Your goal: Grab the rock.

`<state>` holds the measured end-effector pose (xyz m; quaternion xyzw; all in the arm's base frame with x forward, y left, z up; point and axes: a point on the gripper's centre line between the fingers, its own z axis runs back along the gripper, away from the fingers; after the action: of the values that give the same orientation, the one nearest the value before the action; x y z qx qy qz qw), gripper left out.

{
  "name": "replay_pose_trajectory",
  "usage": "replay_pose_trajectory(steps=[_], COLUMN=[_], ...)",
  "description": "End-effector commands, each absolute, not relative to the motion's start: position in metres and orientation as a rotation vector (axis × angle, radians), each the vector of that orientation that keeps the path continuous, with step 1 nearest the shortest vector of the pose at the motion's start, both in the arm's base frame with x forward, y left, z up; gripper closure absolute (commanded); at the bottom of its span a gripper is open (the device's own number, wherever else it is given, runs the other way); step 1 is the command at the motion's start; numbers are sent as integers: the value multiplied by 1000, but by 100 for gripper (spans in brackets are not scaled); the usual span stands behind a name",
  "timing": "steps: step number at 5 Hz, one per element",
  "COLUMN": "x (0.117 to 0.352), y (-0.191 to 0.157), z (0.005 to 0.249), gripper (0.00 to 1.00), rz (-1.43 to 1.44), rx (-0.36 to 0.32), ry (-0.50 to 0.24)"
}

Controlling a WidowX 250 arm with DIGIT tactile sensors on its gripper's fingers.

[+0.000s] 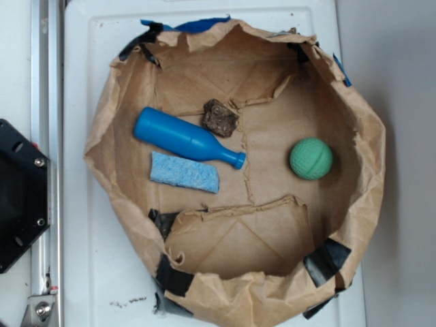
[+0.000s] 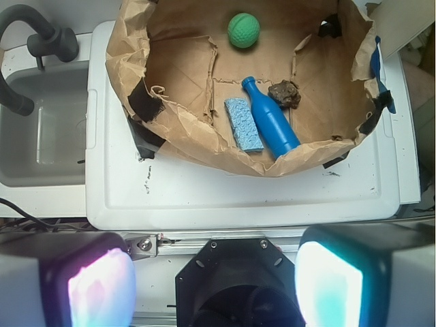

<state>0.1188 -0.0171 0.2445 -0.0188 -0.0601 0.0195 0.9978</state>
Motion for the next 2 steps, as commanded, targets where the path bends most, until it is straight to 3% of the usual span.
replay_pose_trajectory(steps=[1,2], x=[119,169], y=[-17,-7], z=[244,236], gripper=[0,0], rz=[39,148], rx=[-38,-3], ry=[-120,-108])
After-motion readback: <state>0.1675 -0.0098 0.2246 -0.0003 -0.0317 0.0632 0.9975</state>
